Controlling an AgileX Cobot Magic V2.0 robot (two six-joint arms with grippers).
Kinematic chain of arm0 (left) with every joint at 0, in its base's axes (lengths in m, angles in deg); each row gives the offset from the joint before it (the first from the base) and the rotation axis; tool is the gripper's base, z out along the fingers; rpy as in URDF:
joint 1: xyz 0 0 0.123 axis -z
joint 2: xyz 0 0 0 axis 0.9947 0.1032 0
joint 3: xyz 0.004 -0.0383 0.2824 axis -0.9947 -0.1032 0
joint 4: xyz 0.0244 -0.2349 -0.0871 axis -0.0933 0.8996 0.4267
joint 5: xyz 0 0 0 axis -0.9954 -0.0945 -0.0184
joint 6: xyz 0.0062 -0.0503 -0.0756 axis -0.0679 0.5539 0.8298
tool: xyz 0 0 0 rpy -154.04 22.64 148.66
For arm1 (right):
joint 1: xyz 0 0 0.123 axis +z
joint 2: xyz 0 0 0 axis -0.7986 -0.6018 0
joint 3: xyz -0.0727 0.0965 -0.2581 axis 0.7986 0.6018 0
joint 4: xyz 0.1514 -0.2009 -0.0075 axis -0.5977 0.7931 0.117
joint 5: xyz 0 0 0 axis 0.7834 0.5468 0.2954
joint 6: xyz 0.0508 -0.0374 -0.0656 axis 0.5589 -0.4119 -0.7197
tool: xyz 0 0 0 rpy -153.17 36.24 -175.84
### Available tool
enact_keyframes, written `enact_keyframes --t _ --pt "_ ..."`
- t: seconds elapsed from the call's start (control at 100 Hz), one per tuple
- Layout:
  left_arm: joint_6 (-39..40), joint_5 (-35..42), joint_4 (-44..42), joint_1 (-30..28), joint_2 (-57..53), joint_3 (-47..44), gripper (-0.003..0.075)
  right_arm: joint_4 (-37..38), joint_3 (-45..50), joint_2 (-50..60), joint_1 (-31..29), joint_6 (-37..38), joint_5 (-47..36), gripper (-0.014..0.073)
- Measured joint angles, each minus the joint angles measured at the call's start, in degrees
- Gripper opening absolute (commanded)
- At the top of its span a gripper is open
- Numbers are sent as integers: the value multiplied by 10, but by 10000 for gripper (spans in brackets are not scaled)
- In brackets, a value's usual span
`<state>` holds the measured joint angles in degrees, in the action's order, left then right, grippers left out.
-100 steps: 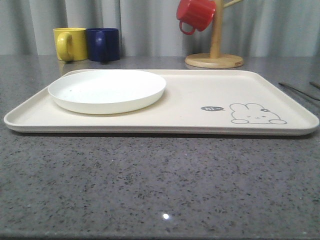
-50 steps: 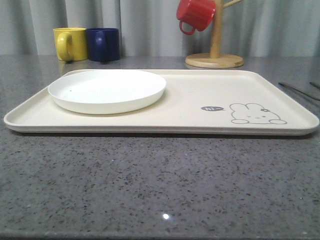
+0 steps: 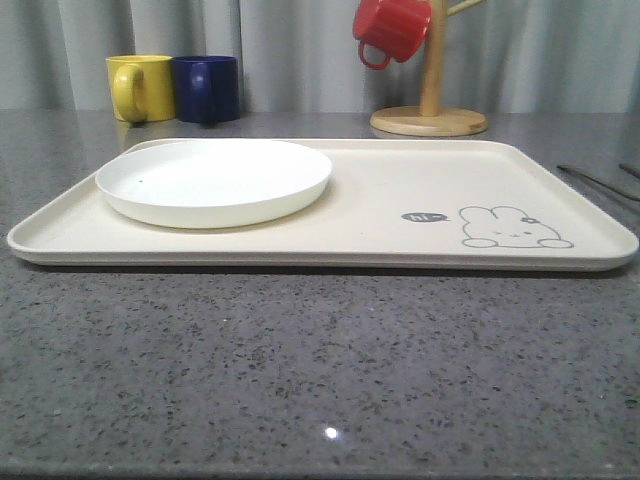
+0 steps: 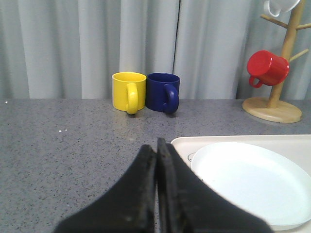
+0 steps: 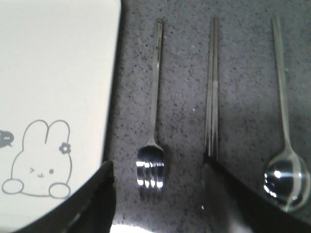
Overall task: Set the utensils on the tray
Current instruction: 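Grasp the silver fork by its handle with the right gripper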
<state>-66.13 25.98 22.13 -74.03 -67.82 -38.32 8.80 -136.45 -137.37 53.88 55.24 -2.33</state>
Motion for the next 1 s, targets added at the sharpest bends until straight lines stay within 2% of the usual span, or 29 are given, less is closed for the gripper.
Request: enact_keyframes --t 0.23,0.5,1.0 --pt "0 0 0 0 0 0 -17 0 -50 -101 17 -18 -45 413" --pt "0 0 0 0 0 0 -17 23 -91 -196 17 -20 -59 413" --pt "0 0 0 0 0 0 -17 26 -96 -271 17 -21 -78 398"
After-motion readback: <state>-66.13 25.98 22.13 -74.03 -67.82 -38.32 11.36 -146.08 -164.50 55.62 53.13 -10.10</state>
